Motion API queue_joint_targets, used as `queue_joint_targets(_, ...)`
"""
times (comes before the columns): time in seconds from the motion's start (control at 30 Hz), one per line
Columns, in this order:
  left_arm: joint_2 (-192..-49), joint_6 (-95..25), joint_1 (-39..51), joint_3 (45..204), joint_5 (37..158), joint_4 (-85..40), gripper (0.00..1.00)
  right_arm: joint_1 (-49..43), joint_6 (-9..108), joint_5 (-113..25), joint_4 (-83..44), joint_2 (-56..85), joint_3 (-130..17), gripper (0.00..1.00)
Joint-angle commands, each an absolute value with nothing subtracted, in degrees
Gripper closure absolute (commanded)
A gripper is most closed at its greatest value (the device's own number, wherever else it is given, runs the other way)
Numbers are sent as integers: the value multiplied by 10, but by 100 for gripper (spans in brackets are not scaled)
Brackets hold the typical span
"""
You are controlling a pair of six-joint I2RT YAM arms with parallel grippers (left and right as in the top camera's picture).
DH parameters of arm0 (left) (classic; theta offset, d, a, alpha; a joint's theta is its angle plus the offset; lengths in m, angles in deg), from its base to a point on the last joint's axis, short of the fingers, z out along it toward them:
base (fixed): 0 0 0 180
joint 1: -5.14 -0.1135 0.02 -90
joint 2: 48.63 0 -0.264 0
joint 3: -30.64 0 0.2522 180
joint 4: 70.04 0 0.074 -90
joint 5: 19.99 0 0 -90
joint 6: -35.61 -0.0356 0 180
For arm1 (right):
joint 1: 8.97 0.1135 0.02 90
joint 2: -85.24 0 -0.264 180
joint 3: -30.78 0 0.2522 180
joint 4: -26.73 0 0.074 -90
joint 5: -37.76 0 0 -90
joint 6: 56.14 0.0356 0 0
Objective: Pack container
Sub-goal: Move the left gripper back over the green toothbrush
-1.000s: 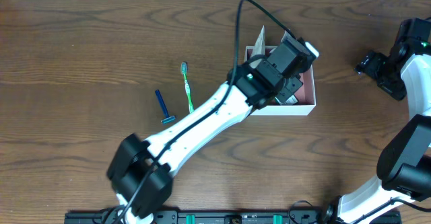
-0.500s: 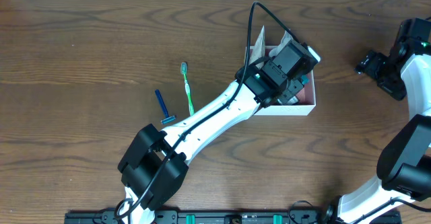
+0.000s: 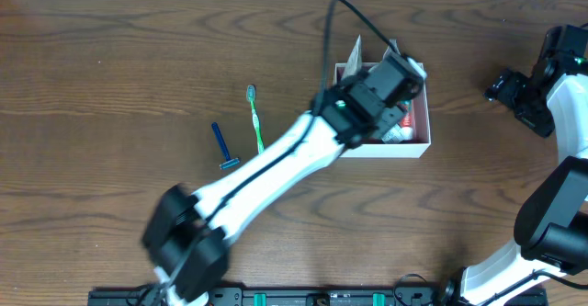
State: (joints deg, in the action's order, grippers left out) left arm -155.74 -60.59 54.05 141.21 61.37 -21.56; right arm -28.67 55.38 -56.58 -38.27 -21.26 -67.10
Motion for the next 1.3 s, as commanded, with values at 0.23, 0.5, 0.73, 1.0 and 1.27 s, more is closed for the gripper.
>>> queue_joint_targets(0.23,-1471,-391,371,1412,516,-78,24,-287,561,-567,-382,-218,-669,1)
queue_joint_targets(0.5,-1537,-346,255,1382,605,-58,24,-287,561,-567,-382,-218,-669,1)
queue_joint_targets(0.73,-1632,-327,224,1382,651,-46,24,-287,561,-567,-382,-218,-669,1)
queue_joint_targets(1.0,-1673,-274,226,1382,679,-4,24,-287,561,-567,-382,-218,-669,1)
queue_joint_targets(1.27,-1675,-232,226,1381,698,17,24,-287,561,-567,-382,-218,-669,1)
